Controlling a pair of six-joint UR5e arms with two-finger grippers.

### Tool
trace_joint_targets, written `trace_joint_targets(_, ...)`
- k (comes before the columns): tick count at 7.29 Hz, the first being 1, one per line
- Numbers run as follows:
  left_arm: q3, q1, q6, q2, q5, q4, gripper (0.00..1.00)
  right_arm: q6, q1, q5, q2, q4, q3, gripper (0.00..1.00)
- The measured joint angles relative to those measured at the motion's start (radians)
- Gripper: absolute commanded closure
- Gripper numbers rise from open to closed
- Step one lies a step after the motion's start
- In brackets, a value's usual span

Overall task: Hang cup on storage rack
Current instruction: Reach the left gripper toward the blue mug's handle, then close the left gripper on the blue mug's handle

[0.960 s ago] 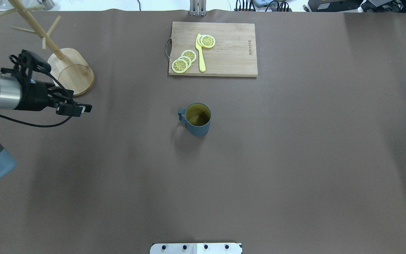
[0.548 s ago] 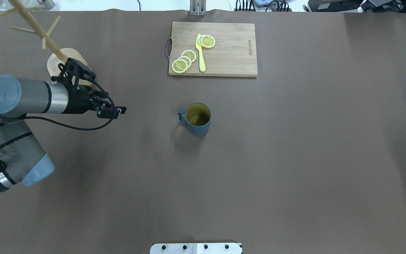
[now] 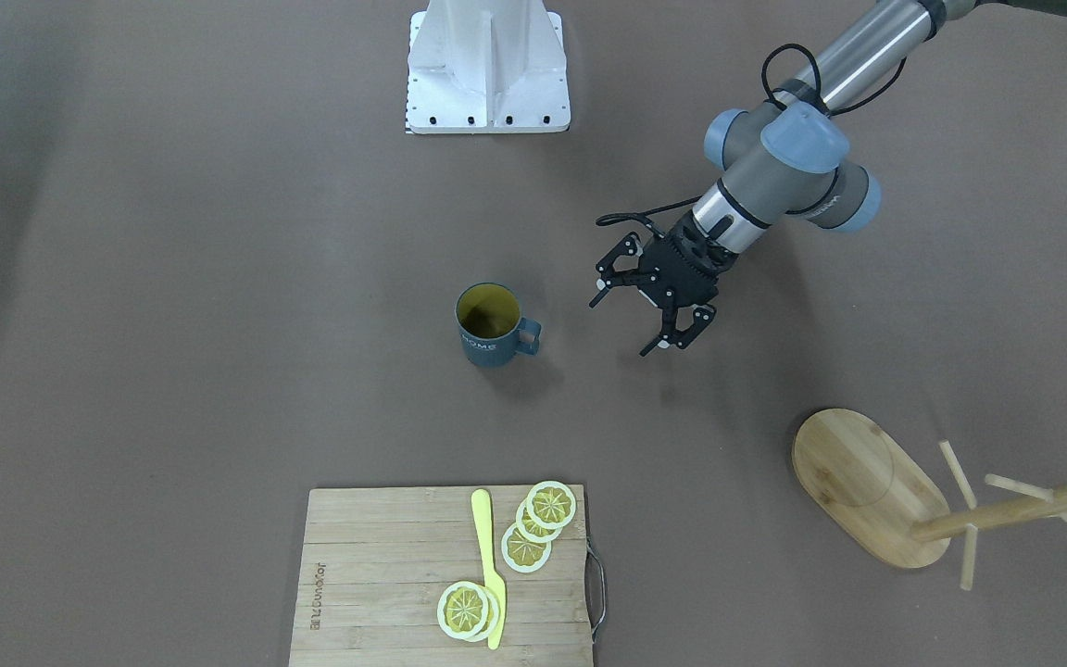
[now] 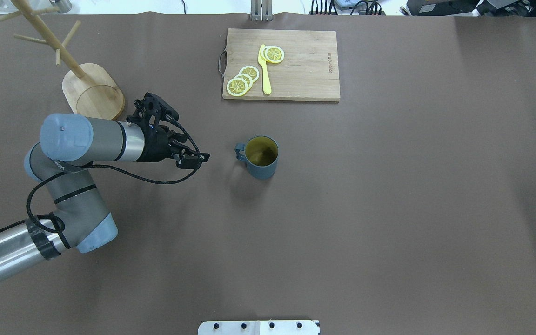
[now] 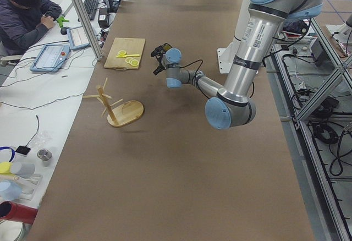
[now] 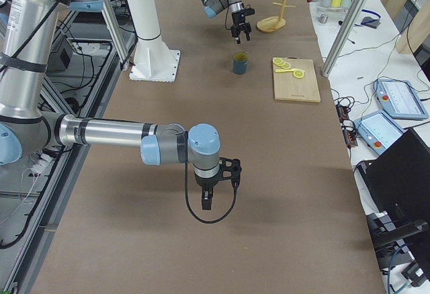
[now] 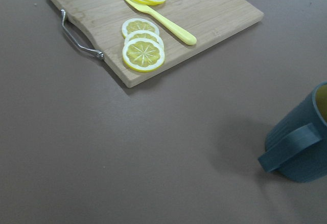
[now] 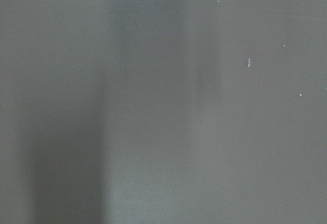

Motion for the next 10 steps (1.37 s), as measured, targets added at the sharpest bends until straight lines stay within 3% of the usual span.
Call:
trace_joint_targets(2, 0.034, 0.030, 0.000, -0.034, 0.012, 0.001, 0.18, 0.002, 0.000, -0.001, 0.001, 0.000, 0.001, 0.00)
trace_joint_targets(5, 0.077, 0.071, -0.001, -0.088, 0.103, 0.006, 0.22, 0.002, 0.000, -0.003, 0.002, 0.000, 0.001, 0.00)
trace_joint_targets(10, 0.123, 0.081, -0.002, -0.136, 0.117, 0.007, 0.35, 0.002, 0.000, -0.003, 0.002, 0.000, -0.001, 0.00)
